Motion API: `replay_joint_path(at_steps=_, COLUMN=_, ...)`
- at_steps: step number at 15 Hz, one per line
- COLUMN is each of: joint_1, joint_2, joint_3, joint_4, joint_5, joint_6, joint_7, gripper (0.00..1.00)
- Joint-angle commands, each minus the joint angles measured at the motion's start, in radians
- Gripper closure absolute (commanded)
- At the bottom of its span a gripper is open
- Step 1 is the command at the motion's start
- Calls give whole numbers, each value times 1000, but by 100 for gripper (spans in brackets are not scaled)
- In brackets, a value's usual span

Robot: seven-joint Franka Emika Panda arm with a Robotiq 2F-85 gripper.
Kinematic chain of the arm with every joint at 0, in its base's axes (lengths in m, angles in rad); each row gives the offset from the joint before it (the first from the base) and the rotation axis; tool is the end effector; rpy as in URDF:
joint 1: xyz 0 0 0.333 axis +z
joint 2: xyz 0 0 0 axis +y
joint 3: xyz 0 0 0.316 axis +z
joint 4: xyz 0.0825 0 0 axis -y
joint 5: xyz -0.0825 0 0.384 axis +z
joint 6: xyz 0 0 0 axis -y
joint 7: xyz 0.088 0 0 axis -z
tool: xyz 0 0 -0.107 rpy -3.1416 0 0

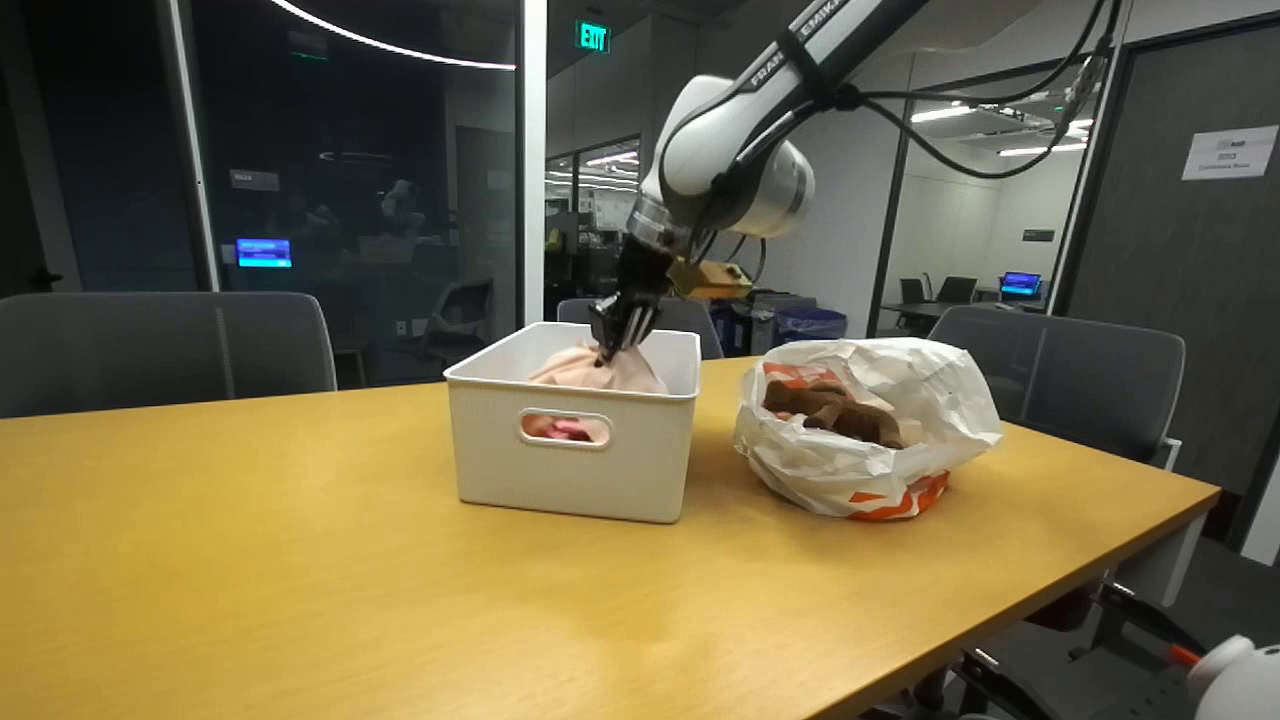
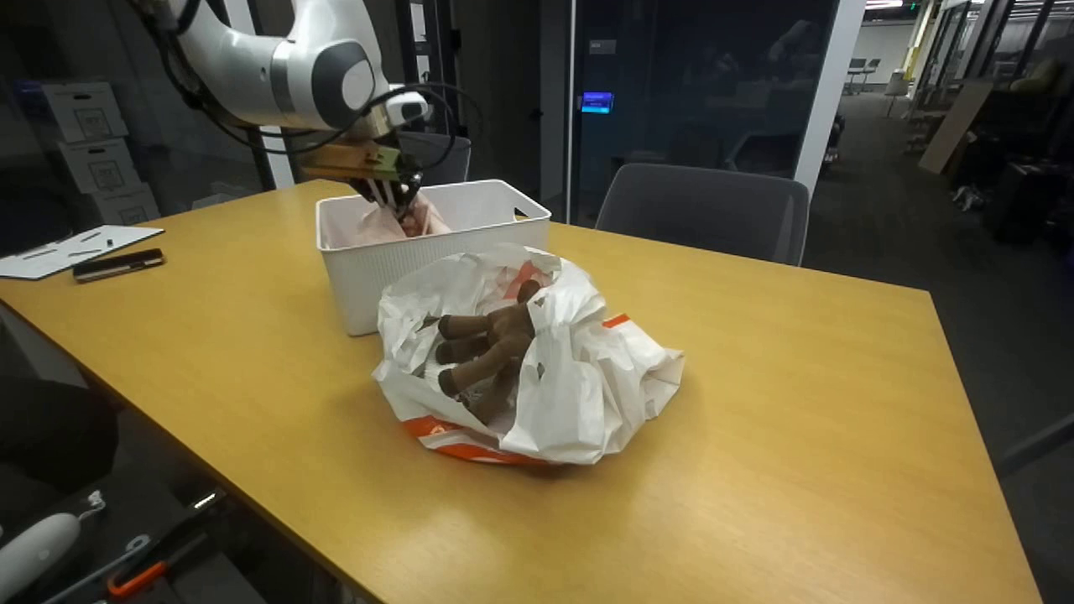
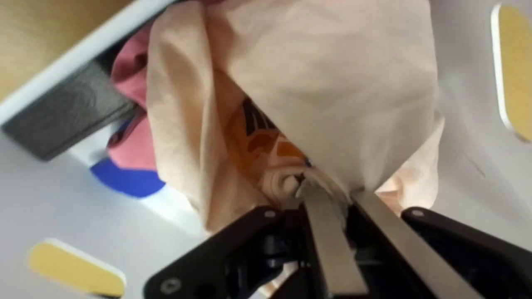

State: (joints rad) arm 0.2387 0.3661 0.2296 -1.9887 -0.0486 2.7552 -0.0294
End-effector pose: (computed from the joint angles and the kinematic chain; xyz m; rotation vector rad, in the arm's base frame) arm 0.5770 0.2840 0.3274 -2.8527 -0.7394 -0.5831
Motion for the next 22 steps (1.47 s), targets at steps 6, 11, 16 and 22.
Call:
replay_joint_path(at_steps=6, joint_1=59, joint_2=-446, joint_3=-122, joint_4=-140, joint_5=-363, joint_6=73, joint_7=351, gripper=93)
replay_joint_path(at_steps=11, joint_1=23, joint_2=-671, joint_3=-71, joint_4=-206, joint_5=-469, joint_6=-97, joint_7=601, gripper=93)
replay_joint_path(at_steps=16, joint_1=-119, joint_2=-859, joint_3=54, joint_4=-326, joint_5=-408, joint_6=-263, joint_7=674, gripper=93)
replay_joint_path(at_steps=22, joint_1=-235, joint_2=-968, joint_3=88, joint_4=-512, joint_5=-381, joint_6=-347, joint_7=754, gripper=93)
